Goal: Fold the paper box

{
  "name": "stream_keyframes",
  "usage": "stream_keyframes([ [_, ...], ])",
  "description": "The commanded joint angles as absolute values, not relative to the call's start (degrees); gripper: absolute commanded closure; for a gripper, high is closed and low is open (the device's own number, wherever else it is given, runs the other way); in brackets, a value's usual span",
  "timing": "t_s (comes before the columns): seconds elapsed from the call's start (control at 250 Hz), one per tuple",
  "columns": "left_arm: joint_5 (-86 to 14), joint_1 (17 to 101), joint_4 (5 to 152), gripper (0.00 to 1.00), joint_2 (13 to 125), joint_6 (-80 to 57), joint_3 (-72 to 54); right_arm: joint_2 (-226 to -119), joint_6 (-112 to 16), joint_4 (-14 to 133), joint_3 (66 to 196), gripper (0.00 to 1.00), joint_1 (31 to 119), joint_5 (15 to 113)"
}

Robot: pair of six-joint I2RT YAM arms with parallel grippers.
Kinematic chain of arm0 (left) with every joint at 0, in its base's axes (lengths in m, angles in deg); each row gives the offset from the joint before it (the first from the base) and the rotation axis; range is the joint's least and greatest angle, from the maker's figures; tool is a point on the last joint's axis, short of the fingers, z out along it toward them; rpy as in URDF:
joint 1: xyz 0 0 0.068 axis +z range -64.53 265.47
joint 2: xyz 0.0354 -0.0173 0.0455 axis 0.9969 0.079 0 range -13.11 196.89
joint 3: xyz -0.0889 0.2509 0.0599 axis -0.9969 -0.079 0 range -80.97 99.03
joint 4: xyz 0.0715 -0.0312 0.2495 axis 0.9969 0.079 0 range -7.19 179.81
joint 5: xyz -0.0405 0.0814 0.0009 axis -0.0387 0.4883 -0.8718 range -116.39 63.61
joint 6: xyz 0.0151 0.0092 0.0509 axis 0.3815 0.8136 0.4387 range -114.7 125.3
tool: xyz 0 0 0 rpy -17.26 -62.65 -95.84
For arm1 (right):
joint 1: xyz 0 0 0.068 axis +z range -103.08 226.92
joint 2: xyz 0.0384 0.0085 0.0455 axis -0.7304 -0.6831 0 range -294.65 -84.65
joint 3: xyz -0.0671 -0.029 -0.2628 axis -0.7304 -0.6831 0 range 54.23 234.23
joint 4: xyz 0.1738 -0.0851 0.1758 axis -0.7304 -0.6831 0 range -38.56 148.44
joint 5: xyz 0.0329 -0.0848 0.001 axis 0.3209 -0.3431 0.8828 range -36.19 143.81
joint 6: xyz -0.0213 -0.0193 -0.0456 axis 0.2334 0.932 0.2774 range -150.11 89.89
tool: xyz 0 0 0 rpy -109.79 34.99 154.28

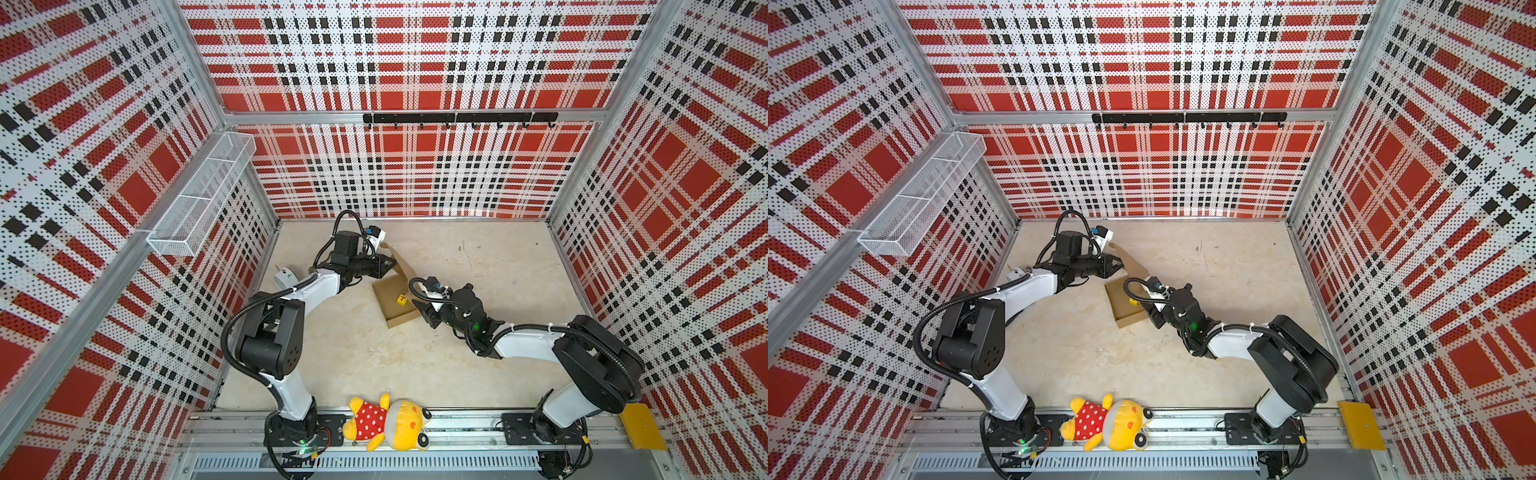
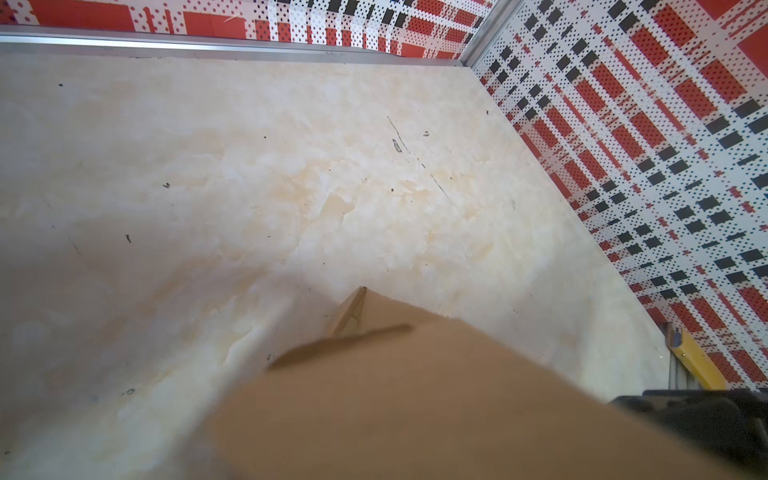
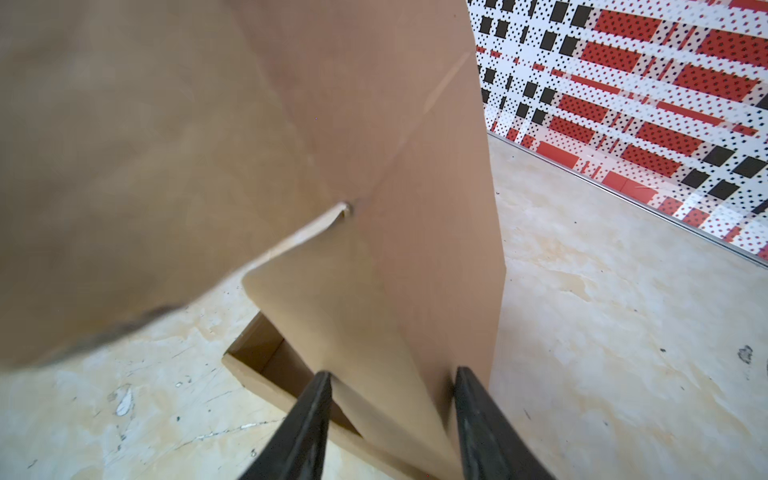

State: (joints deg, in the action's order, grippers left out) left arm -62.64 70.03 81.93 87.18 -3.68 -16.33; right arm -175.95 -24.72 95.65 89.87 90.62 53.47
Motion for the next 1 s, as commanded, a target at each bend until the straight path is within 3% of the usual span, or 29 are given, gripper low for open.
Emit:
stream_keyframes([
  [0.0,-64.25,70.64,80.88,0.85,84.88,-4.07,-17.28,-177.15,-22.06,99.01,90.75,0.51,91.55,48.77],
  [0.352,-65.55,70.5,80.37,0.86,86.22,-5.23,-16.04,-178.92,-21.06,105.98,90.53,0.57,92.65,43.58],
  [0.9,-62.52,71.25,80.35,0.87,85.02,-3.08,-19.67,-180.79,-17.89,100.88,91.39,0.57,94.17,43.53],
  [0.996,-62.17,71.41,80.67,0.83,84.21,-2.66,-21.12,-180.76,-16.65,99.41,91.89,0.57,94.94,43.7],
])
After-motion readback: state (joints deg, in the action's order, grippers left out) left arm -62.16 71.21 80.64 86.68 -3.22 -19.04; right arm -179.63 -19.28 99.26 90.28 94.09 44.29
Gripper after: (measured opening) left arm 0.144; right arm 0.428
